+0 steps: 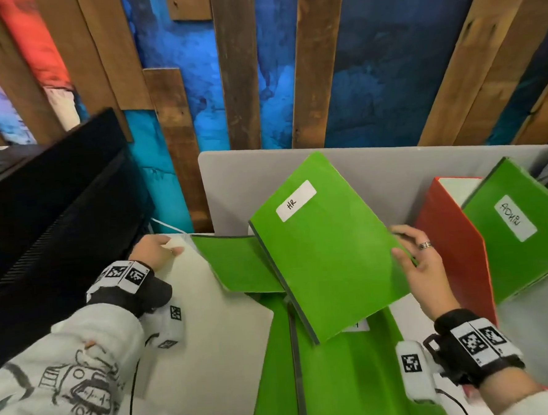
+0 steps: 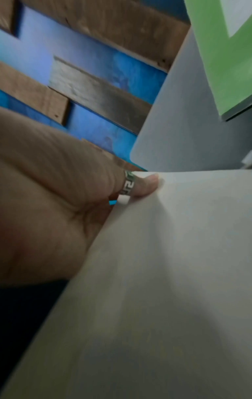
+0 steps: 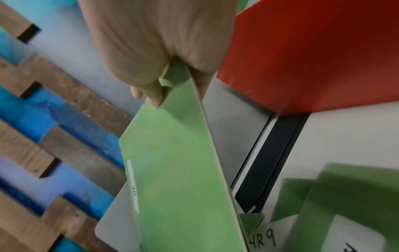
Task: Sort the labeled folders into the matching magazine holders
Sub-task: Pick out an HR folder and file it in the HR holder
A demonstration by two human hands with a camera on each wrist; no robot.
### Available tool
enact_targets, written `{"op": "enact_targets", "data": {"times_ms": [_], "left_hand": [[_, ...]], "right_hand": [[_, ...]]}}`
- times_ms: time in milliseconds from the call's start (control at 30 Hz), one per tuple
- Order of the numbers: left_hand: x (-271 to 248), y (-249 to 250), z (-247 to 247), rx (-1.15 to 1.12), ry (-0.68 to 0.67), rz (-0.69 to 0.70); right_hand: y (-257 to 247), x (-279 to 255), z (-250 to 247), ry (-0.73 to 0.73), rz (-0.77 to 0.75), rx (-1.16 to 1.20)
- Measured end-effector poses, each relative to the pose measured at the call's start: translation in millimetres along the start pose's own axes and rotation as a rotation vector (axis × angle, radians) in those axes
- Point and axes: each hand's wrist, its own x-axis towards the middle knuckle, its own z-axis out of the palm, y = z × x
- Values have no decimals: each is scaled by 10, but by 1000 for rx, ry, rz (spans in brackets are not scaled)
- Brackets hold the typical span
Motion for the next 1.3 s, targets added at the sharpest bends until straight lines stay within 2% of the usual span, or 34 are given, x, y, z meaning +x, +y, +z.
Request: {"op": "enact_targets", "data": {"times_ms": [100, 267, 467, 700, 1000, 1167, 1300], "left_hand": [[-32, 149, -314, 18, 65, 83], [-82, 405, -703, 107, 163, 172], [-143, 721, -1037, 202, 198, 250], [-232, 1075, -1063, 70, 184, 342], [-142, 1215, -658, -59, 30, 334], [-70, 1224, -522, -194, -91, 277], [-15, 1212, -353, -464, -285, 226]], "right_hand": [[29, 7, -100, 51, 29, 93], [162, -5, -244, 112, 48, 100], [123, -21, -308, 133, 50, 54], [28, 32, -364, 162, 59, 74], [-208, 110, -523, 151, 6, 285], [-241, 91, -632, 68, 112, 487], [-178, 43, -534, -43, 212, 574]]}}
